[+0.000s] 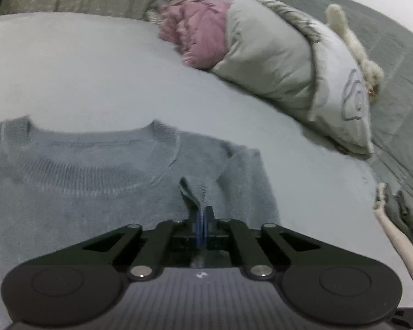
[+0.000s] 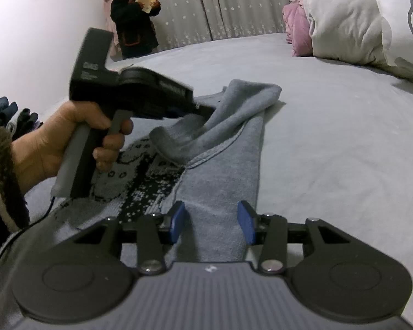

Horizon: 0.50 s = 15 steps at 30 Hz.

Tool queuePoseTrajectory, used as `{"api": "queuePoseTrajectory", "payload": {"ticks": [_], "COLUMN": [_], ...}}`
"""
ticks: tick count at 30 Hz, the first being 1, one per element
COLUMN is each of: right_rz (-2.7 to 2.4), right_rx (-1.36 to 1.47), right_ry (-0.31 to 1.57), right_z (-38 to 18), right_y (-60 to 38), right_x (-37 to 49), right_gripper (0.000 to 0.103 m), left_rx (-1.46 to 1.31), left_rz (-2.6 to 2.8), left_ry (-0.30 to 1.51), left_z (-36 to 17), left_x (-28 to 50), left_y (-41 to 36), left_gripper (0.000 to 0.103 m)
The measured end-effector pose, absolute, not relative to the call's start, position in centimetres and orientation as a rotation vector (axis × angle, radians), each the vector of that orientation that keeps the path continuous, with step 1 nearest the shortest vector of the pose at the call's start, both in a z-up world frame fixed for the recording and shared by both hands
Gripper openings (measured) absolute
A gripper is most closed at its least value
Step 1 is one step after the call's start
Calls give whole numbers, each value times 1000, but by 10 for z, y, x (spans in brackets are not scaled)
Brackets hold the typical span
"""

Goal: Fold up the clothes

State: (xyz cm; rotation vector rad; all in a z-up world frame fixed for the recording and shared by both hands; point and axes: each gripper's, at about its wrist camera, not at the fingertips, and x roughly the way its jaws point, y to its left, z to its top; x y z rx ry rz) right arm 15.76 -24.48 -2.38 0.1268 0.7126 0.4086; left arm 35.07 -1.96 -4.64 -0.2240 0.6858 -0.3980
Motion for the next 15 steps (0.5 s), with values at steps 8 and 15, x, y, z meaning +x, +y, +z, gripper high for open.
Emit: {"api": "queuePoseTrajectory", "payload": {"ticks": [8,15], "right_rz": [412,416], "right_rx": [124,116], "right_ry": [713,713], "right_z": [-25,-26], "right_y": [-247,-246], "right_x": [158,159], "right_gripper": [47,49], "left_rx": [-174,-248], "left_rz": [-59,-19], "left_ry": [573,601], "left_z": [-45,-45], "left_x": [315,318], "left_y": [-20,2], "left_gripper": [1,10]}}
